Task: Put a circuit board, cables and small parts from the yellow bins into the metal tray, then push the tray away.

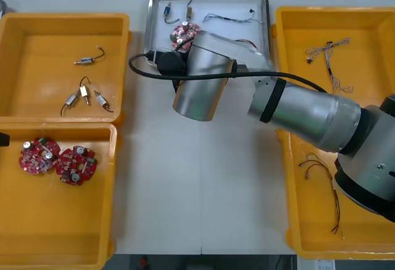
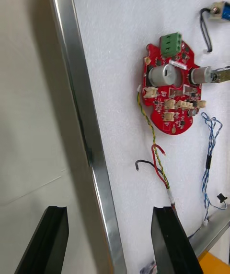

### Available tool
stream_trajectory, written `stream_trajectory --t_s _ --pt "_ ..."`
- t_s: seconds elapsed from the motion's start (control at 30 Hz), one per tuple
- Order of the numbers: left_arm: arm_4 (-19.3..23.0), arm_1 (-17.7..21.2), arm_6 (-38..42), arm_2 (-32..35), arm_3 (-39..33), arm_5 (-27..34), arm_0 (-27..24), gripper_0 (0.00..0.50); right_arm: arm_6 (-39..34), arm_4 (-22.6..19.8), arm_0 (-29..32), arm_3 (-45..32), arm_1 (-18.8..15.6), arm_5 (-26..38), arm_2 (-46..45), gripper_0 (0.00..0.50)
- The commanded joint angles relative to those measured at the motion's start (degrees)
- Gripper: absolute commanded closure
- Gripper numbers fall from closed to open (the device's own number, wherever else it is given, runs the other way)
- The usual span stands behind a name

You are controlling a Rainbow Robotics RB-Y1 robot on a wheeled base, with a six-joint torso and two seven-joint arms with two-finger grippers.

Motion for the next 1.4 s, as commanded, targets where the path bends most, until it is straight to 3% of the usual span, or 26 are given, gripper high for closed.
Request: stream_trajectory --t_s 0.03,0.3,0.53,0.87,1.07,1.4 --pt "-0.5 2.4 -4.5 0.2 -1.1 0.4 1.1 0.0 2.1 -0.4 3.3 -9.5 2.7 7.2 -6.8 0.0" --pt "-0.5 2.4 -4.5 0.2 -1.1 0.4 1.1 0.0 1.6 -0.6 9.4 -22.7 5.9 25.5 -17.1 0.0" --pt "-0.5 2.4 -4.5 0.2 -1.1 0.4 1.1 0.0 0.3 -0.6 14.9 -32.1 6.8 37.1 -24.0 0.0" --pt "-0.5 2.4 -4.5 0.2 -1.1 0.4 1.1 0.0 -1.7 -4.3 22.9 -42.9 6.3 37.1 -36.9 0.0" --pt "-0.5 2.4 -4.5 0.2 -1.1 0.4 1.1 0.0 -3.0 -9.1 28.2 -47.4 3.4 37.1 -44.2 0.0" --pt "-0.5 2.4 -4.5 0.2 -1.1 0.4 1.1 0.0 -5.2 -10.6 36.5 -52.8 -2.3 37.1 -55.1 0.0"
